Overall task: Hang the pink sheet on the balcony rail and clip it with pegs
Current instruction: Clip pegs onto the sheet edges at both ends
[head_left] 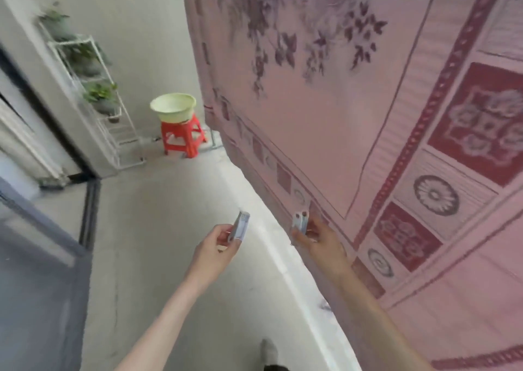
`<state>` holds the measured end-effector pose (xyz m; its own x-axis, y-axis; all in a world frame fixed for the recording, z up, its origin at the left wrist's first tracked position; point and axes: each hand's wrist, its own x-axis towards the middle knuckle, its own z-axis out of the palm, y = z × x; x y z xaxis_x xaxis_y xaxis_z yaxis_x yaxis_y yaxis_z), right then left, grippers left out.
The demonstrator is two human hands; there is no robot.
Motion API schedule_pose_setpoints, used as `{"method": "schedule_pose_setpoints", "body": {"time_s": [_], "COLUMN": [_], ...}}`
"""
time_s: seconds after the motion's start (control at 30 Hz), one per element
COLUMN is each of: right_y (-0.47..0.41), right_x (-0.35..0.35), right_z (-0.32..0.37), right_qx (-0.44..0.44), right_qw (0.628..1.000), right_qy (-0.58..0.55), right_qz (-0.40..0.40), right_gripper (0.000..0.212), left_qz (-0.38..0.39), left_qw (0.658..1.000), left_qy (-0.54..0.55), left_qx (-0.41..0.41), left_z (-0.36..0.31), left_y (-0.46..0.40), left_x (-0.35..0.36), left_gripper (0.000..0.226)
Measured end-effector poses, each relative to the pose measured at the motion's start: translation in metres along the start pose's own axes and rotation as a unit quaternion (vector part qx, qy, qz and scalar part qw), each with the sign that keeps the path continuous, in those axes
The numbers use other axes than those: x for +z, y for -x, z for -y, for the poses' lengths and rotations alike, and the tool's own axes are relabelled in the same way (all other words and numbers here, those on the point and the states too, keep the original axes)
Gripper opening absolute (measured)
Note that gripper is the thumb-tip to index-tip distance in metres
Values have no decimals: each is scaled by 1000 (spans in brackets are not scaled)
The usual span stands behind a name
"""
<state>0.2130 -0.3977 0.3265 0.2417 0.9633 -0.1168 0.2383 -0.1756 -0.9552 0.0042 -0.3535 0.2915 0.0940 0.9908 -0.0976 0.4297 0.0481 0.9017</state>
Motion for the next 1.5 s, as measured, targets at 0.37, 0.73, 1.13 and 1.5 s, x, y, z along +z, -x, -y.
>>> {"method": "schedule_pose_setpoints", "body": {"time_s": [0.37, 0.73, 1.13, 1.5], "right_y": [-278, -504, -710, -922], "right_x": [71, 187, 207, 169], "right_z": [62, 96, 123, 135], "right_qx": [-59, -44, 4, 5], "right_qw": [988, 979, 989, 980], "right_qy": [-14, -14, -73, -67], "right_qz": [143, 196, 129, 185], "right_gripper": [13, 34, 39, 19], "left_qz": [-159, -192, -97, -24], "left_qw": [986, 979, 994, 1000], "left_qy": [29, 26, 20, 15], "left_qx": [-51, -61, -39, 2], "left_z": [-16, 15, -17, -73], "left_y": [-203, -425, -669, -896], "left_x": [-53, -122, -128, -67], "left_gripper": [24, 21, 18, 22]}}
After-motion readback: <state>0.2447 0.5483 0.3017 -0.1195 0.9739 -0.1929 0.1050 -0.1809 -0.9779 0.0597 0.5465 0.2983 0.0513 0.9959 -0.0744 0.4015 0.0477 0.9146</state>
